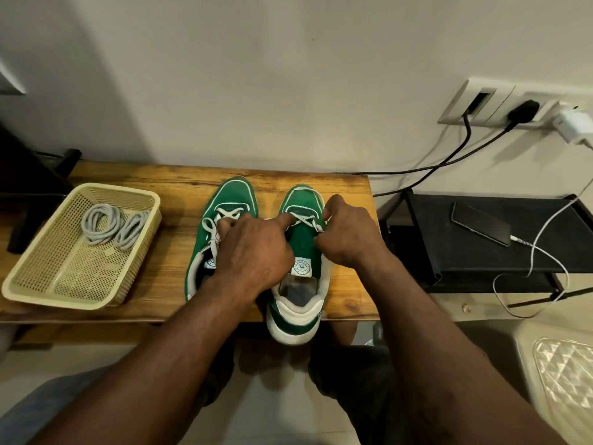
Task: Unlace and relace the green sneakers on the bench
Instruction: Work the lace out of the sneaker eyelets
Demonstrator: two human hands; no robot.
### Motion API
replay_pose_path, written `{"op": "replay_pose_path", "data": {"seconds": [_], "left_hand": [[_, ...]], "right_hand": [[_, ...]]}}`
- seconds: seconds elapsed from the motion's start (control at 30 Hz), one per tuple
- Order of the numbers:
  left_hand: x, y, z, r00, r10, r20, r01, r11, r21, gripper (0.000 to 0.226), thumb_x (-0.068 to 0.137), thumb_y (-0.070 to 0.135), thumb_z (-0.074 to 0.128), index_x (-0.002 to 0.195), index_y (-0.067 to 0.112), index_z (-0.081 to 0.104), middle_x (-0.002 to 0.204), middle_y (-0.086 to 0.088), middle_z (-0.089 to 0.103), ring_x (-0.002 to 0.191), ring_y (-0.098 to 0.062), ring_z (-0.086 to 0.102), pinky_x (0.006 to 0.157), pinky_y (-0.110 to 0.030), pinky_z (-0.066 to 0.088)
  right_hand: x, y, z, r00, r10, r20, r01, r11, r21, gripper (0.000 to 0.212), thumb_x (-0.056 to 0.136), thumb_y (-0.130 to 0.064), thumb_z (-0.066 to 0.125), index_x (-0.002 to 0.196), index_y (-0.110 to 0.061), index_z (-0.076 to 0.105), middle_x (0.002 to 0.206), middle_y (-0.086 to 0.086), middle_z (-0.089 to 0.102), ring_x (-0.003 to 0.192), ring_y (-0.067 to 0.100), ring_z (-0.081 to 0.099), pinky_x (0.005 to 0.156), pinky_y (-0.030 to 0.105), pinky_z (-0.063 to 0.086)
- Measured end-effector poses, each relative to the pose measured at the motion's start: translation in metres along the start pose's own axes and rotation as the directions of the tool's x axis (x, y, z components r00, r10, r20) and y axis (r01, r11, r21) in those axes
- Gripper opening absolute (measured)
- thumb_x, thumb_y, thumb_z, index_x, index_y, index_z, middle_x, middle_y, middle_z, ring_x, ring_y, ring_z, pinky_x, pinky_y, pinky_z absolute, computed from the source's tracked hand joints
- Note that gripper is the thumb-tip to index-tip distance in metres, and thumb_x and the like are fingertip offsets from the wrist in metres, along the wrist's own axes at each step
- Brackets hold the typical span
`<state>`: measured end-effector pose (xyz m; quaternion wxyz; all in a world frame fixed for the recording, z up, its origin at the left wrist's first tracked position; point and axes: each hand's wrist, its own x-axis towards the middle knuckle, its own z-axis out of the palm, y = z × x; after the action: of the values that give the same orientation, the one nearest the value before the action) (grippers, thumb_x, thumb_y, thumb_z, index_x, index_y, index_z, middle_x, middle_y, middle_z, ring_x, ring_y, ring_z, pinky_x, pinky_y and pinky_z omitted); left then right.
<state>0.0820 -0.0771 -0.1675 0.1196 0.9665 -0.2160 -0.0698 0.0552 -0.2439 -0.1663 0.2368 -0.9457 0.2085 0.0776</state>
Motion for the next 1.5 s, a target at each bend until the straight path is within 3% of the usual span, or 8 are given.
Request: {"op": "replay_pose_path", "data": {"seconds": [0.13,0.4,0.63,0.8,1.03,1.2,1.37,1.5], "left_hand": [[0.004,0.012,-0.001,0.999,0.030,-0.012,-0.029,0.997,0.073,0.057,0.092,0.029,0.061,0.146,0.043,0.052,0.136,-0.003,0.055,0.130,-0.029,0.041,0.103,-0.052,0.035],[0.034,0.032,0.017,0.991,0.131,-0.022,-0.123,0.968,0.219,0.040,0.091,0.036,0.071,0.130,0.026,0.067,0.139,-0.003,0.052,0.130,-0.031,0.040,0.100,-0.051,0.038],[0.038,0.026,0.021,0.992,0.062,-0.114,-0.045,0.989,0.142,0.027,0.090,0.028,0.074,0.116,0.024,0.071,0.113,-0.003,0.071,0.112,-0.030,0.058,0.092,-0.047,0.047],[0.037,0.019,0.023,0.994,0.070,-0.081,-0.059,0.990,0.131,0.022,0.095,0.038,0.070,0.113,0.029,0.078,0.124,-0.002,0.062,0.120,-0.030,0.048,0.096,-0.048,0.045],[0.044,0.011,0.022,0.999,-0.011,-0.047,-0.003,0.958,-0.286,0.011,0.093,0.028,0.075,0.084,0.031,0.069,0.107,0.005,0.056,0.112,-0.025,0.052,0.094,-0.043,0.047],[0.043,-0.001,-0.005,0.996,-0.026,0.088,0.084,0.646,-0.758,0.013,0.094,0.013,0.074,0.082,0.017,0.070,0.091,0.000,0.070,0.085,-0.018,0.064,0.082,-0.037,0.051],[0.037,-0.002,-0.016,0.986,0.053,0.157,0.006,0.935,-0.355,0.016,0.093,0.042,0.073,0.090,0.027,0.072,0.089,0.006,0.073,0.083,-0.016,0.066,0.075,-0.033,0.053],[0.036,0.004,-0.010,0.999,0.044,-0.006,-0.044,0.995,-0.092,0.019,0.098,0.045,0.068,0.107,0.032,0.078,0.107,0.001,0.073,0.118,-0.026,0.056,0.094,-0.041,0.050]], "right_hand": [[0.008,0.014,0.001,0.997,0.072,0.005,-0.072,0.985,0.156,0.035,0.078,-0.024,0.083,0.103,-0.025,0.057,0.097,0.004,0.071,0.083,0.025,0.069,0.067,0.037,0.061],[0.005,0.014,0.002,1.000,0.029,0.005,-0.030,0.978,0.205,0.034,0.082,-0.023,0.076,0.109,-0.028,0.057,0.094,0.001,0.069,0.083,0.020,0.065,0.055,0.028,0.040],[0.001,0.003,0.002,1.000,-0.007,-0.023,0.011,0.981,0.194,0.028,0.082,-0.022,0.067,0.109,-0.021,0.058,0.091,0.004,0.065,0.085,0.026,0.063,0.057,0.031,0.039],[-0.003,0.003,0.005,0.997,0.015,-0.075,0.000,0.981,0.195,0.026,0.082,-0.027,0.070,0.105,-0.022,0.057,0.089,0.002,0.065,0.082,0.024,0.064,0.054,0.029,0.038],[-0.003,-0.002,0.009,0.993,0.021,-0.120,-0.006,0.992,0.128,0.036,0.086,-0.031,0.075,0.111,-0.020,0.051,0.089,0.007,0.065,0.080,0.028,0.062,0.051,0.029,0.031],[0.001,0.005,0.009,0.986,0.105,-0.131,-0.083,0.982,0.167,0.036,0.083,-0.019,0.070,0.112,-0.016,0.049,0.092,0.010,0.067,0.085,0.032,0.065,0.058,0.032,0.042],[-0.001,-0.001,0.011,0.990,0.082,-0.111,-0.066,0.988,0.136,0.036,0.085,-0.028,0.072,0.112,-0.019,0.050,0.090,0.006,0.066,0.079,0.027,0.060,0.051,0.029,0.029],[-0.003,-0.004,0.012,0.991,0.061,-0.119,-0.043,0.987,0.152,0.035,0.085,-0.031,0.073,0.110,-0.020,0.051,0.087,0.006,0.066,0.079,0.027,0.063,0.051,0.029,0.030]]}}
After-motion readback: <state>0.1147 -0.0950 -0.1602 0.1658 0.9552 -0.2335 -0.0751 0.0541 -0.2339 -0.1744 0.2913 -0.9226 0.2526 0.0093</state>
